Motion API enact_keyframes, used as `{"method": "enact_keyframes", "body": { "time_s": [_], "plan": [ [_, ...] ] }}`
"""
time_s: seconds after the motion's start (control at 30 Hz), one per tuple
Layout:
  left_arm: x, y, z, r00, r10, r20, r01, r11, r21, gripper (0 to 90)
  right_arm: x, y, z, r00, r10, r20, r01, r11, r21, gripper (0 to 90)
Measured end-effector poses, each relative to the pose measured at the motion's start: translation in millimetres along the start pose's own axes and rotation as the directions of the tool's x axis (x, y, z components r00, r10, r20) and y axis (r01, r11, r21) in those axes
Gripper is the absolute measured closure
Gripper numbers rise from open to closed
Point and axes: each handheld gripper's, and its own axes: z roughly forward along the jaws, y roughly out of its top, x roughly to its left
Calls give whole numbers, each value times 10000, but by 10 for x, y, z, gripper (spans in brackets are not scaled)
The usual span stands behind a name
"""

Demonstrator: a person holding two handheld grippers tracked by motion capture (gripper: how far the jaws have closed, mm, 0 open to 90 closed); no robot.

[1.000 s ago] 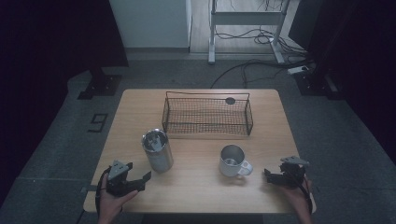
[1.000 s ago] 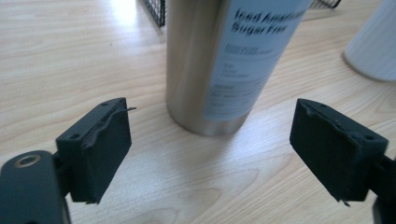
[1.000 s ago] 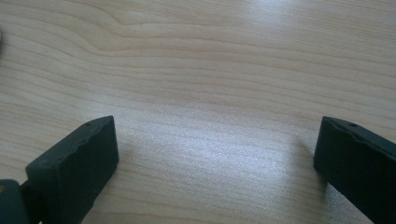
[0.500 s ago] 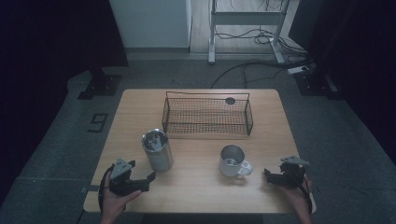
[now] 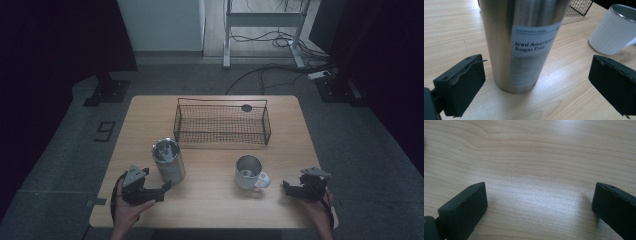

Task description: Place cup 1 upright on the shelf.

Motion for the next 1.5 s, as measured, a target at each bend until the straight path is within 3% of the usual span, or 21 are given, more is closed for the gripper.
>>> {"method": "enact_keyframes", "body": {
  "time_s": [0.93,1.5],
  "plan": [
    [11,158,250,9995,271,-173,-269,9996,110,0,1,0,0,10000,21,18,-21,10000,-1,0],
    [76,235,392,9986,67,-529,-79,9997,-231,0,-2,2,2,10000,44,28,-44,10000,0,0]
  ]
}}
